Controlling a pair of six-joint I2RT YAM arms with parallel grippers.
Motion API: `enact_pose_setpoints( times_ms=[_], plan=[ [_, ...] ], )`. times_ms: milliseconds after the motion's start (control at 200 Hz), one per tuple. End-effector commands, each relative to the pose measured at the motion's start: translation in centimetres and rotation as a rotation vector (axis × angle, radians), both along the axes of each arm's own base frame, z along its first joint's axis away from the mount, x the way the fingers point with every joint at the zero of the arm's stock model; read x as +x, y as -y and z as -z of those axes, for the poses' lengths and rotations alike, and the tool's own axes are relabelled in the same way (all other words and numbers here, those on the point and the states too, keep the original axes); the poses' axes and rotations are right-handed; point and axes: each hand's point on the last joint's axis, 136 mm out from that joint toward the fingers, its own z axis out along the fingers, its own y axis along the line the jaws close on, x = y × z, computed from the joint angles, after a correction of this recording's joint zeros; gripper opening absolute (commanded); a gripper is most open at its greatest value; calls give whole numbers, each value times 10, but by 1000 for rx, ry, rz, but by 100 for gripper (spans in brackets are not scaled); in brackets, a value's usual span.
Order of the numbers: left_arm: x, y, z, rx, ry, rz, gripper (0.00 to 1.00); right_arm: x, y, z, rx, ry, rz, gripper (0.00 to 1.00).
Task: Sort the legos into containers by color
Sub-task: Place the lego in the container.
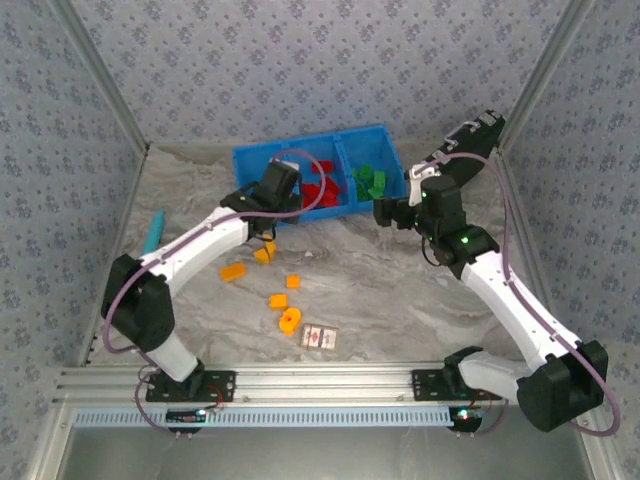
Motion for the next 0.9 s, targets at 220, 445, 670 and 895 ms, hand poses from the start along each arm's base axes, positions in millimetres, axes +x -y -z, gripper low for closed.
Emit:
enact_pose_setpoints(
  times_ms=[220,445,670,895],
  plan=[
    [58,-58,12,62,46,-129,32,-54,-69,18,64,-58,-450,100],
    [86,-53,40,91,7,-116,33,-108,-130,40,-50,-102,-777,100],
    [98,-53,54,93,-26,-121,42,-118,-168,69,-235,-71,-901,100],
    [96,-53,47,69,-17,-118,56,-137,-200,99,-337,5,-1099,100]
  ],
)
